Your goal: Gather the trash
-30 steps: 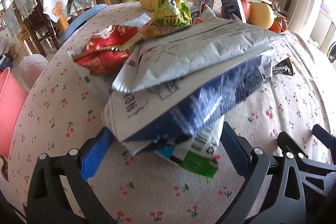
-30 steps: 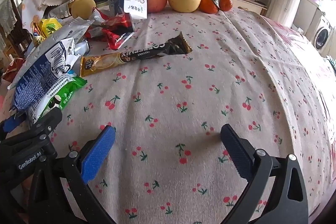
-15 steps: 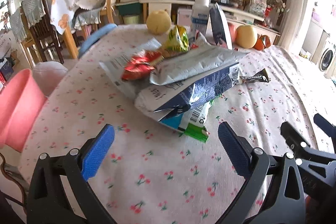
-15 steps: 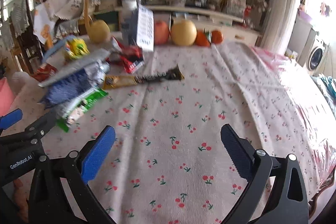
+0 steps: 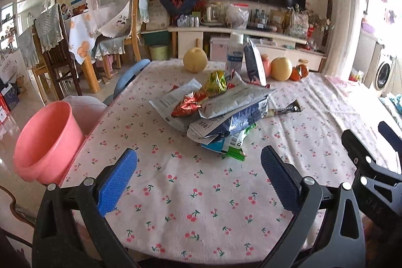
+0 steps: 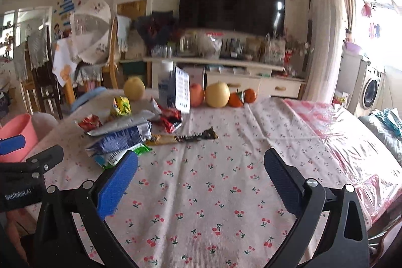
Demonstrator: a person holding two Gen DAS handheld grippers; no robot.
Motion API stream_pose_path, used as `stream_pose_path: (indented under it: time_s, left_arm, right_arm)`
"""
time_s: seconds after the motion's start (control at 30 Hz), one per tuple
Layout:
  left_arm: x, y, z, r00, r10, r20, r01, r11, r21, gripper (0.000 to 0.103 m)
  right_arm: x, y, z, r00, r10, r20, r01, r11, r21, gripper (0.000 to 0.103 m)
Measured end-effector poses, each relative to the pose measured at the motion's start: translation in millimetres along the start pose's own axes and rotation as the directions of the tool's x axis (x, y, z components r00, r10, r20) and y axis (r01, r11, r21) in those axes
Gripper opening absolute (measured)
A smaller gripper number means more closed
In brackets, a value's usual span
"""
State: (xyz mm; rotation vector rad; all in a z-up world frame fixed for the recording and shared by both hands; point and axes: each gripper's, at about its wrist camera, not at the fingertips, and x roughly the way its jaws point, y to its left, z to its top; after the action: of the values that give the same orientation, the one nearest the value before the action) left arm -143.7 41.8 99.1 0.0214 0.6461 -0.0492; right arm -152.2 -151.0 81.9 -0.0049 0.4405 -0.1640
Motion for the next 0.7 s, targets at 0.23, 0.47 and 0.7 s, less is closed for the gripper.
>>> stream_pose_path:
  time_s: [0.23,0.47,0.7]
  left_arm:
    - [-24.6,6.9,-1.0,0.999,-0.012,0.048,0.013,0.999,-0.035,0.099]
    - [-56.4,8.3,-0.2,0.99,0.008,0.141,-0.006,1.0,-0.018,0.099]
    - [-88.5,9.2,5.3,0.97,-0.004,0.242,0.009,1.0,-0.018,0.099]
  right_arm:
    - [-34.0,-1.3,-1.6,0.996,-0.017,0.086,0.017,1.0,-0.007,0.099]
    - [-73.7,-8.7,3.9,0.986,-0.031,0.161,0.028,0.999,0.025,0.099]
    - [-107.6,-21.7,11.9,0.981,-0.067,0.181,0.054,0.996,0.077,0.099]
